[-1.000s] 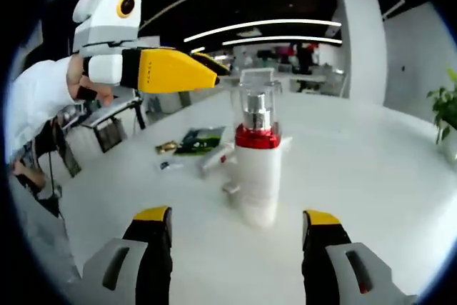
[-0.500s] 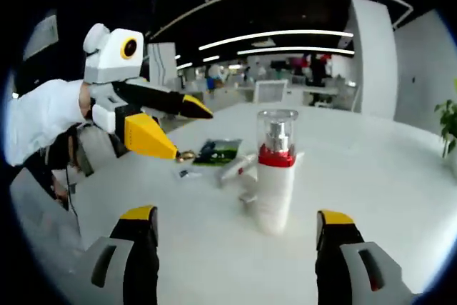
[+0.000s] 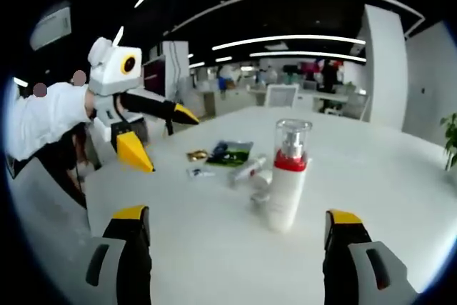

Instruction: Arrange the skincare products in the storage area until every visible bottle or jar stands upright without overlapping.

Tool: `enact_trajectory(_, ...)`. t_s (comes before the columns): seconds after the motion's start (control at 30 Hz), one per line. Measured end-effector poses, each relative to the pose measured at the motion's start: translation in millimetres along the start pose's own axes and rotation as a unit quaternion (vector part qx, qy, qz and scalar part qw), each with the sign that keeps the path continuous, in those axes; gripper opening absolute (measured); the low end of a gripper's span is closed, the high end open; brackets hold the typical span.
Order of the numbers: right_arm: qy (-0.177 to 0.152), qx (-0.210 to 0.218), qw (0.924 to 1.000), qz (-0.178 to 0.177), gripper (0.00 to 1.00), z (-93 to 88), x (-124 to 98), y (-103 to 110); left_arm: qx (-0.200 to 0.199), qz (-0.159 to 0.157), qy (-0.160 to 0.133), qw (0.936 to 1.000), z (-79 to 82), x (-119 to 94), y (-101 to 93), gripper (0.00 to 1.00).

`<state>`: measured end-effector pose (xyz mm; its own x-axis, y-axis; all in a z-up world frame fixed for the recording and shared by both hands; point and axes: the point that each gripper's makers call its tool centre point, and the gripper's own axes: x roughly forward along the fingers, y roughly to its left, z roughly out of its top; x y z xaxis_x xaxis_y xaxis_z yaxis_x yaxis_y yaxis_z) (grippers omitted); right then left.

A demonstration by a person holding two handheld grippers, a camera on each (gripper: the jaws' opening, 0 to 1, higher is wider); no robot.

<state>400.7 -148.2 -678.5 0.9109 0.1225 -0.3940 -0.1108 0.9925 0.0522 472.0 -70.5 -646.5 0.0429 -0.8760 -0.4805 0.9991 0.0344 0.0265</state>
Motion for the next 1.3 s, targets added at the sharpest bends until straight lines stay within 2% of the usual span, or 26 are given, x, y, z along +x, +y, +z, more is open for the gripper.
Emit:
enact_trajectory(0.1,-0.004,-0.001,1.0000,0.001,1.00,2.3,-5,3,-0.007,0.002,0.007,0.9999,-9.8,-7,-3.2,0.84)
enact_trajectory(0.27,-0.009,-0.004,1.0000,0.002,1.00,6.0,-11,7,-0.027,0.022,0.009,0.9993,-21.3,-20,-1.9,0.88)
enact_trajectory(0.53,-0.018,-0.019,0.9996,0.012,1.00,13.3,-23,21,-0.040,0.048,0.003,0.9981,-26.8,-43,-6.0,0.93)
enact_trajectory(0.83,-0.015,-0.007,0.9996,0.024,1.00,10.0,-30,23,-0.042,0.078,0.018,0.9959,-45.0,-74,-11.9,0.97)
enact_trajectory(1.07,-0.010,-0.040,0.9988,0.027,1.00,17.4,-37,27,-0.072,0.095,0.022,0.9926,-58.2,-92,-13.7,0.99)
enact_trajectory(1.3,-0.018,-0.053,0.9980,0.029,1.00,29.6,-41,32,-0.083,0.101,0.021,0.9912,-66.7,-107,-14.4,0.99)
